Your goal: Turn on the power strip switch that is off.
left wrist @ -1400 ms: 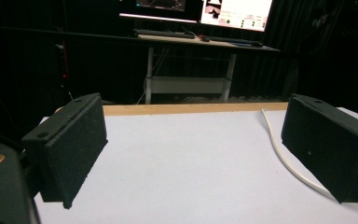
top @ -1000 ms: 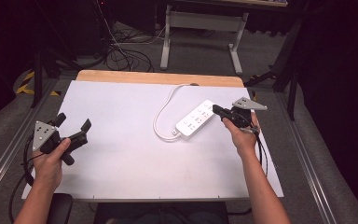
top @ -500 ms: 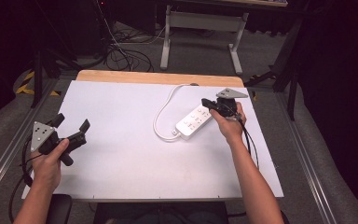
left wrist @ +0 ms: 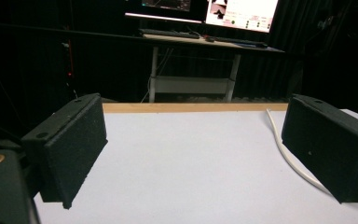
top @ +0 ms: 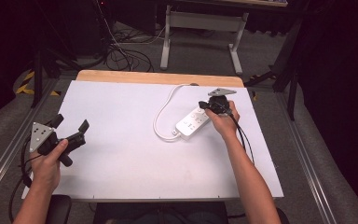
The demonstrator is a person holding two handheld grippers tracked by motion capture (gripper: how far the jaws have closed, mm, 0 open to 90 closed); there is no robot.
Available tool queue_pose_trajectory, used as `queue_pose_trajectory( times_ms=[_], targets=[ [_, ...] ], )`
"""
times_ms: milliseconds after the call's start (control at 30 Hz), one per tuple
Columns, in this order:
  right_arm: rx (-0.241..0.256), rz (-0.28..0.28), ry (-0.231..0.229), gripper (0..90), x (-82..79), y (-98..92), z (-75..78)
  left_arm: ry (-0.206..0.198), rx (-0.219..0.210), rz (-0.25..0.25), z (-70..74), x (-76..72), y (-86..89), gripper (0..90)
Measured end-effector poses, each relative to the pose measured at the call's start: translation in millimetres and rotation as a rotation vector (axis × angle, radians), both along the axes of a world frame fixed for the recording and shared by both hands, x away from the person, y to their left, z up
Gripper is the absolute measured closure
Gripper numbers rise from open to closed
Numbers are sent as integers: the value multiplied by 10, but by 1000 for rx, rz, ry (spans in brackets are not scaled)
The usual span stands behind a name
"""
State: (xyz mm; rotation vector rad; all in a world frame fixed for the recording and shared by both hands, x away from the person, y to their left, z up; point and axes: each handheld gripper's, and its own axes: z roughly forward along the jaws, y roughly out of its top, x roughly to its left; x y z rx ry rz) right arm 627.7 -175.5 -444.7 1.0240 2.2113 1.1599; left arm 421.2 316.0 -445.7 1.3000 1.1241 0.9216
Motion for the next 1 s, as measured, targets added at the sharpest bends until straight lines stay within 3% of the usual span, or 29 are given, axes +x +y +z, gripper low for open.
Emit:
queue_pose_trajectory(
  times_ms=[267, 500, 933, 1000],
  targets=[
    [-45, -13, 34, 900, 112, 10, -169, 3, 0, 1, -2, -4, -2, 73],
    [-38, -16, 38, 900, 123, -16, -175, 3, 1, 2, -3, -12, 6, 73],
    [-86, -17, 17, 900, 84, 75, -190, 2, 6, -4, 1, -27, -17, 74],
    [-74, -19, 26, 900, 90, 64, -197, 1, 5, -3, 0, -28, -17, 74]
  ],
)
